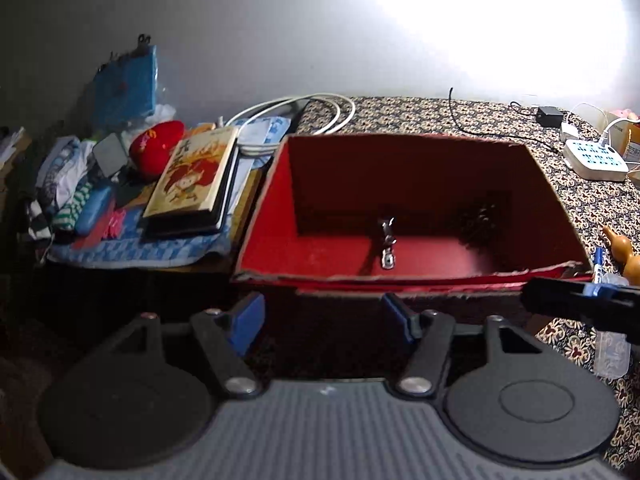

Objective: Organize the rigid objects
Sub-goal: 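Move the right tool to the black digital device and close on it, then carry the black device with the right tool into the red box, then open the right tool to release the black device in the box, then withdraw the open right tool up out of the red box, then move the right tool to the clear-blue tape dispenser and close on it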

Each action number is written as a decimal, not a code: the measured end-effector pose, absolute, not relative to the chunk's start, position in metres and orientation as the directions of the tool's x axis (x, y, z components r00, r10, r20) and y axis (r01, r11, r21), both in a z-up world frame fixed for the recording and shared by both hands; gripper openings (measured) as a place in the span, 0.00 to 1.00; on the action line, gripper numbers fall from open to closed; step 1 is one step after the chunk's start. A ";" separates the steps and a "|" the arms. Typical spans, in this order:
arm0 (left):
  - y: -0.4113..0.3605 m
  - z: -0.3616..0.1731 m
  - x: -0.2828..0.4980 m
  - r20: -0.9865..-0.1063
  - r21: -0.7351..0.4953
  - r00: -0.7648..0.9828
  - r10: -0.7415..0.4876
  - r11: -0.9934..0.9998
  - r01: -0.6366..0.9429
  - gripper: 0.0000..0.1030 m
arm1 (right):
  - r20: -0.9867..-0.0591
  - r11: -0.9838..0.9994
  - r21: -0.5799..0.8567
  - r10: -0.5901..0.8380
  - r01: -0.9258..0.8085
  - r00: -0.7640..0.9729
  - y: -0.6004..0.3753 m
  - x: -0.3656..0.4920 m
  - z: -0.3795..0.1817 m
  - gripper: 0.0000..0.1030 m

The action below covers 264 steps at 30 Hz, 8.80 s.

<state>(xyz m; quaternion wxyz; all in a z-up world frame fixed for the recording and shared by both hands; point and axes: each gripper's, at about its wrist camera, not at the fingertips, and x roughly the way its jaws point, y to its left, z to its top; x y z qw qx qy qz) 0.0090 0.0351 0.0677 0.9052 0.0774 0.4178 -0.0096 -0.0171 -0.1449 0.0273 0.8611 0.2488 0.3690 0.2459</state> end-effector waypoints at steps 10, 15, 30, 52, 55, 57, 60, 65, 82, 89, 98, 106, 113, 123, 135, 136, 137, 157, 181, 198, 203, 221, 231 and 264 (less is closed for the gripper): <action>0.074 0.033 -0.015 -0.802 0.016 0.596 -0.049 0.995 0.103 0.61 | -0.644 0.793 0.592 0.572 -0.143 0.507 -0.151 -0.031 -0.023 0.19; 0.059 0.015 -0.029 -0.814 -0.020 0.562 -0.145 0.975 0.221 0.61 | -0.683 0.800 0.595 0.556 -0.081 0.473 -0.154 -0.034 -0.043 0.19; -0.013 -0.042 -0.028 -0.859 -0.105 0.402 -0.317 0.878 0.467 0.62 | -0.688 0.740 0.669 0.583 0.066 0.433 -0.164 -0.035 -0.072 0.19; -0.054 -0.081 -0.015 -0.876 -0.005 0.409 -0.256 0.852 0.523 0.63 | -0.656 0.693 0.717 0.634 0.076 0.409 -0.159 -0.019 -0.086 0.21; -0.053 -0.079 -0.015 -0.876 -0.022 0.403 -0.265 0.856 0.516 0.62 | -0.627 0.648 0.754 0.657 0.111 0.419 -0.171 -0.020 -0.094 0.21; -0.050 -0.076 -0.013 -0.875 -0.036 0.397 -0.277 0.855 0.518 0.62 | -0.619 0.633 0.763 0.656 0.133 0.431 -0.178 -0.022 -0.096 0.21; -0.043 -0.073 -0.005 -0.870 -0.125 0.355 -0.341 0.850 0.511 0.63 | -0.618 0.631 0.764 0.652 0.137 0.439 -0.187 -0.027 -0.096 0.21; -0.040 -0.065 0.005 -0.854 -0.229 0.301 -0.424 0.826 0.515 0.63 | -0.596 0.587 0.791 0.680 0.171 0.427 -0.206 -0.031 -0.103 0.22; -0.098 0.015 -0.004 -0.726 -0.275 0.231 -0.648 0.581 0.766 0.61 | -0.519 0.657 0.752 0.543 0.052 0.660 -0.264 -0.071 0.003 0.17; -0.088 0.077 0.026 -0.626 -0.228 0.314 -0.714 0.552 0.802 0.61 | -0.472 0.733 0.677 0.500 -0.065 0.726 -0.233 -0.016 0.058 0.17; -0.052 0.095 0.106 -0.650 -0.213 0.366 -0.666 0.622 0.753 0.62 | -0.549 0.751 0.655 0.550 -0.084 0.630 -0.195 0.085 0.053 0.17; -0.030 0.047 0.176 -0.739 -0.325 0.277 -0.615 0.685 0.652 0.60 | -0.693 0.781 0.625 0.552 0.005 0.463 -0.171 0.148 0.008 0.15; -0.035 0.013 0.197 -0.820 -0.278 0.241 -0.520 0.729 0.626 0.59 | -0.755 0.822 0.570 0.522 0.003 0.396 -0.151 0.168 -0.015 0.14; -0.022 0.002 0.212 -0.865 -0.248 0.249 -0.436 0.802 0.543 0.57 | -0.779 0.876 0.470 0.469 -0.106 0.416 -0.126 0.180 -0.013 0.12; 0.006 0.004 0.207 -0.812 -0.314 0.347 -0.470 0.852 0.420 0.58 | -0.685 0.872 0.480 0.441 -0.096 0.580 -0.141 0.174 -0.011 0.13; 0.002 0.006 0.205 -0.813 -0.284 0.366 -0.452 0.858 0.427 0.58 | -0.680 0.871 0.481 0.441 -0.097 0.586 -0.141 0.173 -0.010 0.13; -0.002 0.007 0.202 -0.816 -0.253 0.382 -0.434 0.862 0.439 0.58 | -0.677 0.871 0.481 0.438 -0.094 0.591 -0.142 0.172 -0.010 0.13; -0.019 0.003 0.185 -0.810 0.040 0.556 -0.184 0.930 0.366 0.62 | -0.660 0.923 0.385 0.269 0.008 0.701 -0.141 0.145 0.001 0.14; -0.014 0.005 0.184 -0.785 0.103 0.616 -0.072 0.964 0.245 0.63 | -0.560 0.933 0.361 0.210 0.007 0.802 -0.138 0.130 0.005 0.14; -0.016 0.010 0.176 -0.744 0.149 0.667 -0.041 0.963 0.224 0.63 | -0.504 0.937 0.348 0.202 -0.016 0.840 -0.136 0.120 0.010 0.15; -0.017 0.012 0.174 -0.732 0.166 0.680 -0.034 0.960 0.226 0.64 | -0.486 0.936 0.350 0.201 -0.022 0.851 -0.137 0.111 0.018 0.15; -0.003 0.042 0.120 -0.716 0.154 0.698 -0.013 0.972 0.176 0.70 | -0.525 0.924 0.371 0.289 -0.090 0.801 -0.120 0.053 0.033 0.15; 0.022 0.068 0.073 -0.695 0.124 0.719 -0.020 0.981 0.147 0.70 | -0.480 0.850 0.498 0.434 -0.171 0.762 -0.123 0.024 0.038 0.15; 0.092 -0.001 -0.036 -0.840 -0.123 0.499 -0.212 0.971 0.205 0.70 | -0.645 0.707 0.656 0.706 -0.263 0.290 -0.103 -0.018 -0.050 0.17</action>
